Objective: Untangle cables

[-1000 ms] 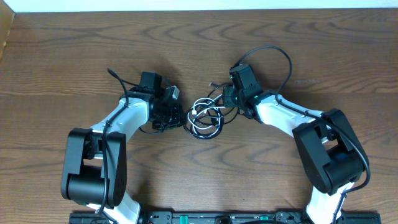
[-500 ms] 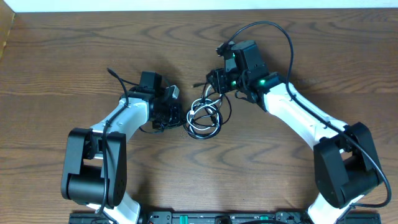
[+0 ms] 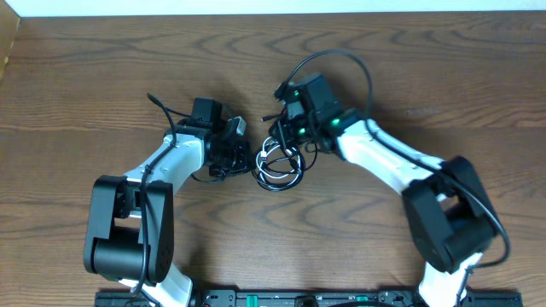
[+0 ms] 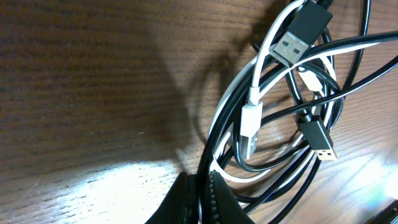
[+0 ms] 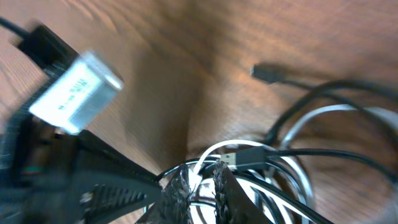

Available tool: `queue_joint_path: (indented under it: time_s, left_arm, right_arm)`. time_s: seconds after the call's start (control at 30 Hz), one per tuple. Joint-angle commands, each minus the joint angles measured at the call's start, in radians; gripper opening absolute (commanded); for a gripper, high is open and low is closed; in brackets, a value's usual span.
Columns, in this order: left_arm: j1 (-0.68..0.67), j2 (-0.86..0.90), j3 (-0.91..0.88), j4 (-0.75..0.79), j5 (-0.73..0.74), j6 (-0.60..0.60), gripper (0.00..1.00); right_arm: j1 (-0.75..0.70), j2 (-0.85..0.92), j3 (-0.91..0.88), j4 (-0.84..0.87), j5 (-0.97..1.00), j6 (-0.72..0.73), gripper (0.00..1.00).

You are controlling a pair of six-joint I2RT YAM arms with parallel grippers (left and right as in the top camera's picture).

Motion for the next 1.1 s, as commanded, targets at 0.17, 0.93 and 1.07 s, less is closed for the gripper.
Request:
queue_joint_path:
  time_s: [0.17, 0.93, 1.07]
  left_arm:
    - [0.001, 0.015, -0.009, 0.001, -0.002, -0.005, 0.08]
    - [0.001, 0.015, -0.009, 0.001, -0.002, -0.005, 0.08]
    - [0.001, 0.015, -0.009, 0.001, -0.002, -0.005, 0.08]
  right_arm:
    - [0.054, 0.111, -0.007, 0.060, 0.011, 0.071, 0.11]
    - [0.063, 0.192, -0.007, 0.331, 0.034, 0.122, 0.03]
    - [0.057, 0.192, -0.007, 0.335, 0.040, 0.121, 0.07]
